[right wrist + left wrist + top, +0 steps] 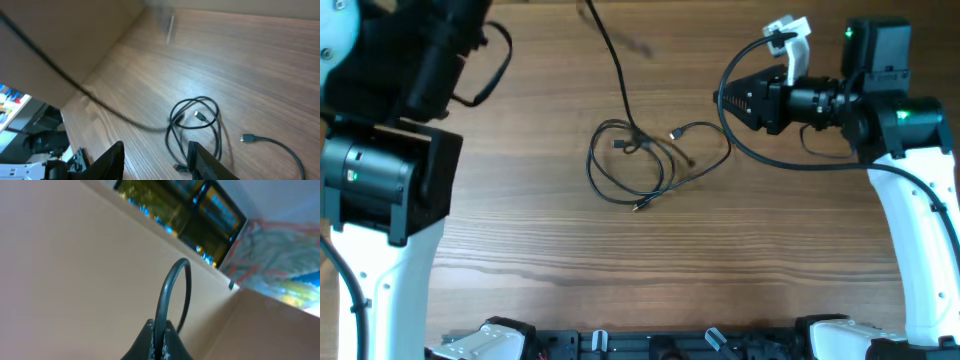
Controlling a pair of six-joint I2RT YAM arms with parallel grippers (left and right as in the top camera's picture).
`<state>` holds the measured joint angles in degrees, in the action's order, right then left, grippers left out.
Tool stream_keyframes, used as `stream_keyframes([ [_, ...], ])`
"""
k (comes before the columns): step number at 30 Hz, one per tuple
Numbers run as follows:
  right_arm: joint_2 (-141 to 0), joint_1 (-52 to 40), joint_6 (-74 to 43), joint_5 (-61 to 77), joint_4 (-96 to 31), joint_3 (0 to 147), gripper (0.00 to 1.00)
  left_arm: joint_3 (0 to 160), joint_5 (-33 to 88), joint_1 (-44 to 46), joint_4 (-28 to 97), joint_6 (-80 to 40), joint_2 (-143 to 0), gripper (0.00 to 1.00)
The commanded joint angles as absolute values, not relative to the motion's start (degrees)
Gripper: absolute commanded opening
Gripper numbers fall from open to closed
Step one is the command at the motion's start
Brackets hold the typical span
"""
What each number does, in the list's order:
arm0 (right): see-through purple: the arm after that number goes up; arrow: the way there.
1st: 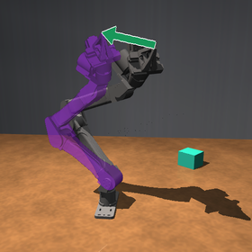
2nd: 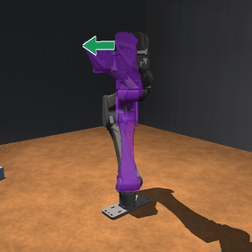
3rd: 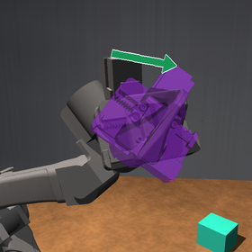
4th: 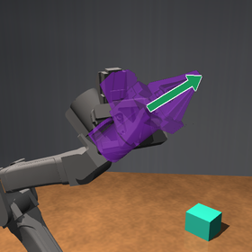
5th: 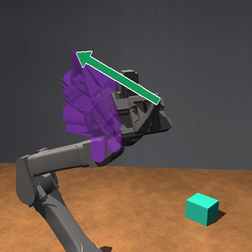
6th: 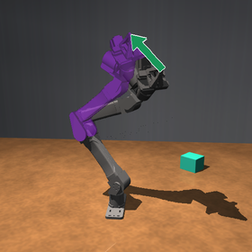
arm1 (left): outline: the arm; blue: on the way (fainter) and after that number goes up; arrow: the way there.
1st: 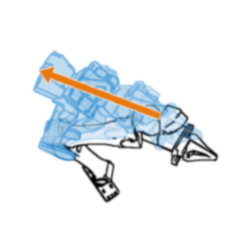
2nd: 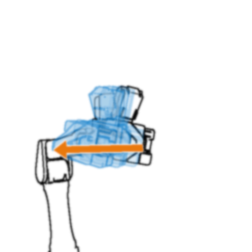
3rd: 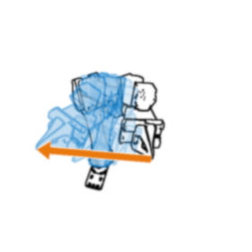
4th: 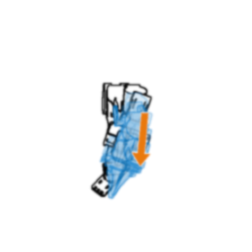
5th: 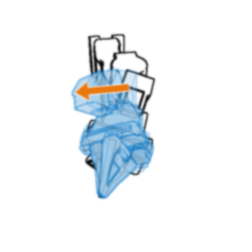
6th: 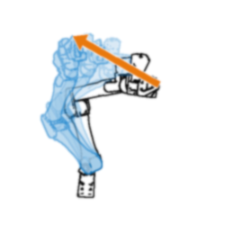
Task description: Untangle cables
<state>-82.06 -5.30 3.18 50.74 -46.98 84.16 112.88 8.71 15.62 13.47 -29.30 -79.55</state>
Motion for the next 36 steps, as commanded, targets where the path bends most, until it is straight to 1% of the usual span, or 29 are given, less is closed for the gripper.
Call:
stream_keyframes([
  [1,-82.17,-6.04,4.32,50.98,-46.76,84.79,0.43,113.54,8.73,15.38,17.52,-26.74,-79.33,0.04],
  [4,-82.17,-6.04,4.34,50.68,-47.24,84.79,0.43,113.47,9.58,15.35,31.70,-21.28,-81.25,0.04],
  [5,-82.17,-6.04,4.34,50.68,-47.24,84.79,0.45,113.49,9.56,15.35,35.55,-19.62,-82.37,0.04],
  [6,-82.17,-6.07,4.32,50.70,-47.18,84.79,0.47,113.47,9.56,15.31,38.94,-18.85,-83.83,0.04],
  [7,-82.17,-6.07,4.34,50.68,-47.16,84.79,0.47,113.49,9.56,15.25,39.79,-18.81,-84.93,0.04],
  [9,-82.17,-6.17,4.34,50.68,-47.20,84.79,0.47,113.49,9.56,15.25,38.37,-18.90,-86.83,0.04],
  [12,-82.17,-7.97,4.23,48.71,-47.86,84.79,0.47,113.49,9.54,15.20,32.95,-19.46,-87.42,0.04],
  [16,-82.39,-11.84,-0.14,38.81,-50.15,84.79,0.47,113.49,9.43,15.20,32.12,-22.79,-87.44,0.04],
  [19,-84.05,-15.22,-6.24,31.57,-52.01,84.79,0.47,113.49,8.88,14.44,31.27,-23.14,-87.35,0.04],
  [23,-87.59,-18.28,-7.73,30.94,-52.14,84.79,0.47,113.49,8.93,11.90,26.11,-34.44,-86.65,0.04],
  [24,-89.21,-19.81,-7.33,32.77,-51.88,84.79,0.47,113.49,8.95,11.07,25.02,-38.61,-86.00,0.04],
  [25,-89.84,-20.95,-5.21,34.20,-51.64,84.79,0.47,113.49,8.93,11.07,25.08,-39.16,-85.80,0.04],
  [28,-90.59,-23.59,0.49,36.23,-50.48,84.79,0.48,113.49,8.93,11.07,25.89,-39.33,-85.60,0.04],
  [30,-91.02,-25.12,2.63,36.16,-49.23,84.79,0.50,113.49,8.93,11.07,25.96,-39.33,-85.60,0.04],
  [36,-93.14,-28.27,4.54,36.23,-46.13,84.79,0.54,113.49,8.93,11.07,26.22,-39.31,-85.60,0.04],
])
